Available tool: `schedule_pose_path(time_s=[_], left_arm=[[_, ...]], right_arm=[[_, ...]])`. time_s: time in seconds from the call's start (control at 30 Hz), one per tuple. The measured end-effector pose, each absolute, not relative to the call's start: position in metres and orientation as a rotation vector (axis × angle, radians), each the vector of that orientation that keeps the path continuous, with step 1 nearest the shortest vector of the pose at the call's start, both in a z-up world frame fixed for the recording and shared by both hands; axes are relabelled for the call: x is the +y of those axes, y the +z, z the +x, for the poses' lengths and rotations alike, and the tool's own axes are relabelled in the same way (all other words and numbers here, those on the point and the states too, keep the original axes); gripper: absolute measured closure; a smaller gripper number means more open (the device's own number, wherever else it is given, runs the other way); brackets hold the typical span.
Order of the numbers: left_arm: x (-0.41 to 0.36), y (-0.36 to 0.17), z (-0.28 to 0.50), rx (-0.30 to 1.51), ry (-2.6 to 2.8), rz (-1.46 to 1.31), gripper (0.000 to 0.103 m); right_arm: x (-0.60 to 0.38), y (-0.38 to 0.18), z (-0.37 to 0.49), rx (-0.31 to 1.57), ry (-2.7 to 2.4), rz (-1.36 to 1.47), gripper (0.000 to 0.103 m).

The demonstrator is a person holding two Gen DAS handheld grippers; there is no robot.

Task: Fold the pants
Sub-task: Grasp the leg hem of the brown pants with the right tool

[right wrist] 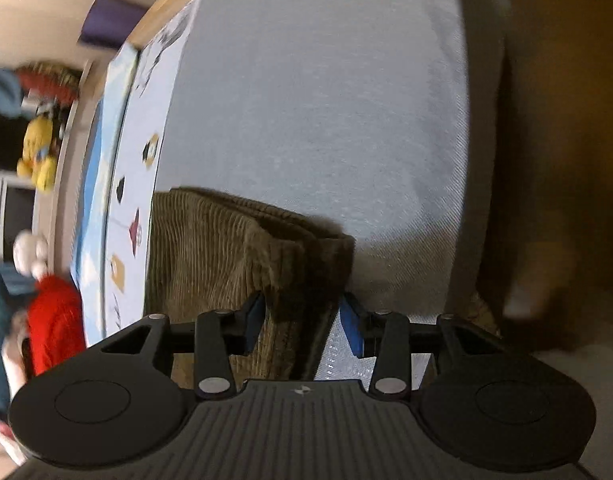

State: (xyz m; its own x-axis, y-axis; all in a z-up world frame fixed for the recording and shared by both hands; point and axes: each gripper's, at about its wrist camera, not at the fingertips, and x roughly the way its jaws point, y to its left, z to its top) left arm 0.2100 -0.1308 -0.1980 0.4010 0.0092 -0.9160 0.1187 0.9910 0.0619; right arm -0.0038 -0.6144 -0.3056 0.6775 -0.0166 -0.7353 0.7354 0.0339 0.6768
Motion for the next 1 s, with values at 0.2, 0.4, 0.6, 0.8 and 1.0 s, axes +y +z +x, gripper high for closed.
schedule_pose_path(time_s=[0.2, 0.4, 0.6, 0.8, 1.0], left_arm=[[-0.128, -0.199, 0.212, 1.166, -0.058, 0.106, 0.006], [-0.129, -0.197, 0.21, 1.165, -0.06, 0.116, 0.006], [-0.128, -0.202, 0.21, 1.179, -0.056, 0.113, 0.006], [-0.123, -0.212, 0.211, 1.201, -0.066, 0.118, 0.006], [-0.114, -0.245, 0.216, 1.294, -0.084, 0.147, 0.0]], right_arm=[[-0.621, -0.314, 0.003, 0.568, -0.622, 1.498, 0.042], [-0.617, -0.309, 0.02, 0.541, -0.592, 1.445, 0.038], [-0.613, -0.303, 0.028, 0.6, -0.608, 1.335, 0.076], [-0.61, -0.31, 0.026, 0.593, -0.69, 1.418, 0.072], [-0.602, -0.292, 0.038, 0.618, -0.733, 1.323, 0.081]])
